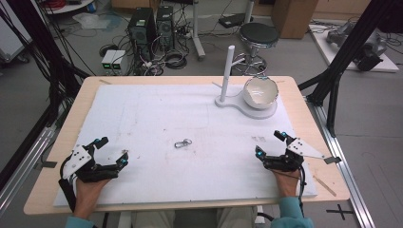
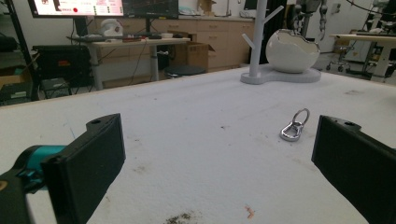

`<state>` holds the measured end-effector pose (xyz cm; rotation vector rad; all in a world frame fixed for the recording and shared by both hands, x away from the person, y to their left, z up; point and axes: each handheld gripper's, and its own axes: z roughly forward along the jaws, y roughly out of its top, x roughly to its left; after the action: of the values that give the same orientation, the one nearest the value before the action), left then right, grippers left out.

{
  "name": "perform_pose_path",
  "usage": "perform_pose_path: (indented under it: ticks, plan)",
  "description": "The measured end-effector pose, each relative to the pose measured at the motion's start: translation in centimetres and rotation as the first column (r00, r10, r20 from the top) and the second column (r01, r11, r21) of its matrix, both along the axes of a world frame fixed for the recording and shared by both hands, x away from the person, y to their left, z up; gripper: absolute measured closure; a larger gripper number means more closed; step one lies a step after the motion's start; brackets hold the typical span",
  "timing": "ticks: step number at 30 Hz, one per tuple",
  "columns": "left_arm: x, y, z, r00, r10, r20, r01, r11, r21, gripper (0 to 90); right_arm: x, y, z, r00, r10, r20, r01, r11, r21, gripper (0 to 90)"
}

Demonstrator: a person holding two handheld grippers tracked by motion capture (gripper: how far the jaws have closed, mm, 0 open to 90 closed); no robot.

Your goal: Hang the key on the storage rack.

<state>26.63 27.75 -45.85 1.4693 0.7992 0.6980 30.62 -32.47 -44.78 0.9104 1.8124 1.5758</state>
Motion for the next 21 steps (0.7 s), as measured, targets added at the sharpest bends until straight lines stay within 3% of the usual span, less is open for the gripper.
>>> perform_pose_path:
  ticks: [15, 21]
  plan:
    - [0.01, 0.04, 0.00, 1.0000, 0.001, -0.002, -0.001, 1.0000, -0.007, 3.2, -0.13, -0.04, 0.00, 1.0000, 0.000, 0.004, 0.000, 1.000, 0.007, 0.6]
    - [0.03, 0.09, 0.01, 1.0000, 0.000, -0.004, 0.000, 1.0000, -0.008, 3.2, -0.20, 0.18, 0.11, 0.9999, 0.013, 0.011, -0.013, 1.000, -0.014, 0.6]
